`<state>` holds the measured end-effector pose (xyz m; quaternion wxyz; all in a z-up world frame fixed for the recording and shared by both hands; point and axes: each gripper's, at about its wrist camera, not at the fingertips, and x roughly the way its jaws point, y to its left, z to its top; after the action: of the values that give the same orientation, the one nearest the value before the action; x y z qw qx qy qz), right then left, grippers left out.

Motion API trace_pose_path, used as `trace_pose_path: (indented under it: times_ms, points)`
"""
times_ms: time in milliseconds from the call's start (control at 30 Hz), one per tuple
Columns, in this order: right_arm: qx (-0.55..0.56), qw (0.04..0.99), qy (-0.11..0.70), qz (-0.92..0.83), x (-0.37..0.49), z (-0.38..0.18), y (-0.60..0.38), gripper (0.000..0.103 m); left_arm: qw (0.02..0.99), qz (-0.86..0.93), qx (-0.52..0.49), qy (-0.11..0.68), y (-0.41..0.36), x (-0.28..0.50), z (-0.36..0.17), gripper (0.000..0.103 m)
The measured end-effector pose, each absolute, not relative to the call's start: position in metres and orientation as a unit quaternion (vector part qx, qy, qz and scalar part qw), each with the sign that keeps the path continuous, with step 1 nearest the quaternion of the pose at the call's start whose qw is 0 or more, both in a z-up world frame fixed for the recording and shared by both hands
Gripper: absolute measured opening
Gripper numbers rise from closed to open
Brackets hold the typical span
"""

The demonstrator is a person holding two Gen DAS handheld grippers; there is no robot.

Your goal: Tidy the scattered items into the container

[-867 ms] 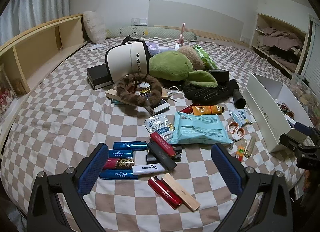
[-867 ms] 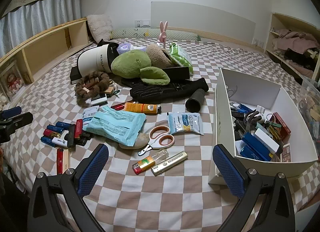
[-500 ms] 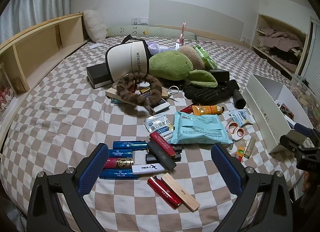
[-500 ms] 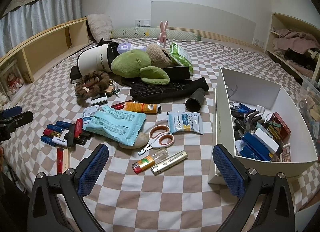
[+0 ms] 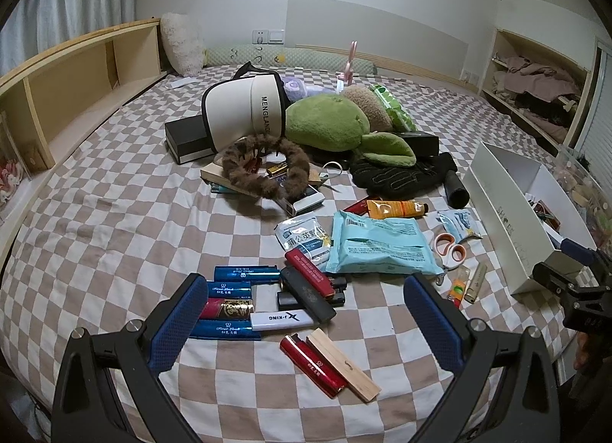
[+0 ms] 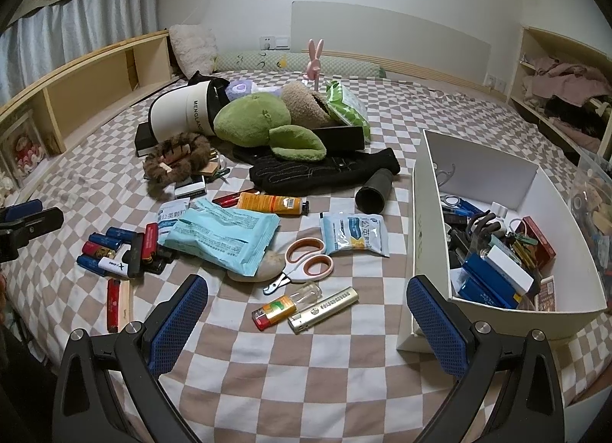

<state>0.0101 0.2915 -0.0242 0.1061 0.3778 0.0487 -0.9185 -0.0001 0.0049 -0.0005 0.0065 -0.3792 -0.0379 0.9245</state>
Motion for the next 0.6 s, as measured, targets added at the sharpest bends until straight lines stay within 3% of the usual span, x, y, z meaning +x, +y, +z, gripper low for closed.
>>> trace_pose_path:
  times_ms: [600]
  points:
    - [0.381, 0.106, 0.056, -0.917, 0.0097, -0.0247, 0.2903, 0.103, 0.014, 0.923, -0.383, -0.039, -0.0014, -0.0016, -0.0015, 0.103]
